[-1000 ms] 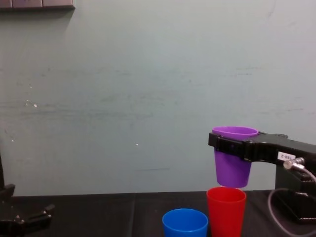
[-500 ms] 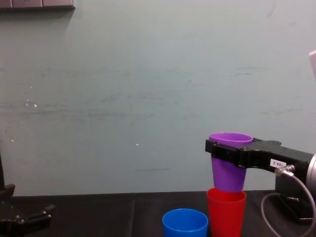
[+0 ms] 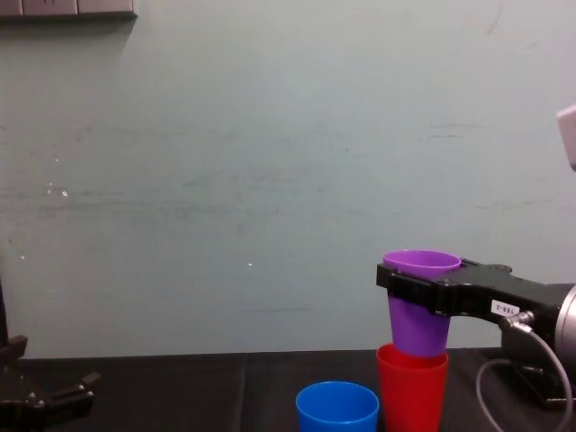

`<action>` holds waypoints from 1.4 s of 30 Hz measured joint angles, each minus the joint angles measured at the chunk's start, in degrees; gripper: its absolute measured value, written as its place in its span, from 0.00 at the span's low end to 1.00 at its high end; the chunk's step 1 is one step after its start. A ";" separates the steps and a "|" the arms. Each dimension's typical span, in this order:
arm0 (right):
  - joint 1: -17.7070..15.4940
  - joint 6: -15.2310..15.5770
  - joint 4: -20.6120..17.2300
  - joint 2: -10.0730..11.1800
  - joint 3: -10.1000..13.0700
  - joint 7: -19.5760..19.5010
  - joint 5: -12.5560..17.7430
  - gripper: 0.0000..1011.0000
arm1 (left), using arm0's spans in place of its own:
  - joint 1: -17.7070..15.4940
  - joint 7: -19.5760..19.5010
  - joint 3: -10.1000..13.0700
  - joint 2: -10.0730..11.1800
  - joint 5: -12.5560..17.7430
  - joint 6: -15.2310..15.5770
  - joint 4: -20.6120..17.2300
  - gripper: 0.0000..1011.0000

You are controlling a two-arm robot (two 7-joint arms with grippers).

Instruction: Stack the three plastic cups sequentially using one hand.

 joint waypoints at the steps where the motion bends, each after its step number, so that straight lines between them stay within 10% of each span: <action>1: 0.07 -0.11 0.22 -0.05 0.00 0.08 -0.05 0.73 | 0.00 0.00 0.00 0.00 0.00 0.00 0.00 0.99; 42: 1.86 -4.36 9.66 -2.33 -0.04 2.55 -2.35 0.73 | 0.00 0.00 0.00 0.00 0.00 0.00 0.00 0.99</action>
